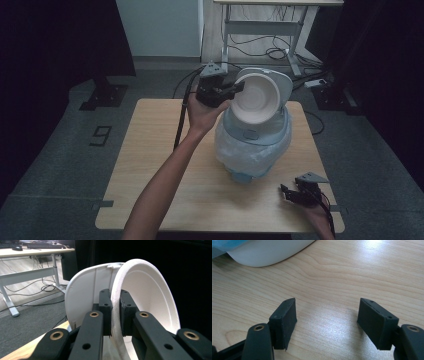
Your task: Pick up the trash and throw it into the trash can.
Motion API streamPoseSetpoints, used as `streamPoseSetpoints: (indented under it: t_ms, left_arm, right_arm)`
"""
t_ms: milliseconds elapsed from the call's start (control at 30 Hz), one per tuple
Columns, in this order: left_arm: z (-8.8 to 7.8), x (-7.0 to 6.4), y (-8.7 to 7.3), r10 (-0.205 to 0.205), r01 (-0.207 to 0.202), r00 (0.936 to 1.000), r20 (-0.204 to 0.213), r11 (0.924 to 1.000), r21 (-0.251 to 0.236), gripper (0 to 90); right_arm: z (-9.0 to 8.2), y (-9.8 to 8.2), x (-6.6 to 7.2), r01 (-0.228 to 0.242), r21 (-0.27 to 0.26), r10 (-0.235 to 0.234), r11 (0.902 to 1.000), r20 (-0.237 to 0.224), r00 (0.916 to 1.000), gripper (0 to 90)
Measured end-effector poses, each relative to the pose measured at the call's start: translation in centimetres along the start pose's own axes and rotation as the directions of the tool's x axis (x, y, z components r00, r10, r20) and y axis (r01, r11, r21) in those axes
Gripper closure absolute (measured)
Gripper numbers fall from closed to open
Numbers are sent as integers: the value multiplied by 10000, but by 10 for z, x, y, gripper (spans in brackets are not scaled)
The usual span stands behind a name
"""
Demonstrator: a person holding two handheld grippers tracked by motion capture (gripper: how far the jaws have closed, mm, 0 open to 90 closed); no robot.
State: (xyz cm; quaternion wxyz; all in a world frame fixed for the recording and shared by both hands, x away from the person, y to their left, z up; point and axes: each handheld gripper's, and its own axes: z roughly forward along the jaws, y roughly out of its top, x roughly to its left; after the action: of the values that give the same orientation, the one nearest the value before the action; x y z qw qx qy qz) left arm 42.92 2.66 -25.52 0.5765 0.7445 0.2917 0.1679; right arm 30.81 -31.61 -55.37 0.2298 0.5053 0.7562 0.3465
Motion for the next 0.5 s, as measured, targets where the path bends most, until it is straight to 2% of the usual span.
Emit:
streamPoseSetpoints:
  t_ms: [200, 500]
  left_arm:
    - [8, -1, 2, -50, 51, 10000, 72, 10000, -36, 819]
    - [23, -1, 3, 168, -167, 9998, -51, 9999, 33, 818]
  right_arm:
    - [0, 0, 0, 4, 1, -4, 10000, -2, 10000, 312]
    - [0, 0, 0, -2, 7, 2, 10000, -14, 10000, 310]
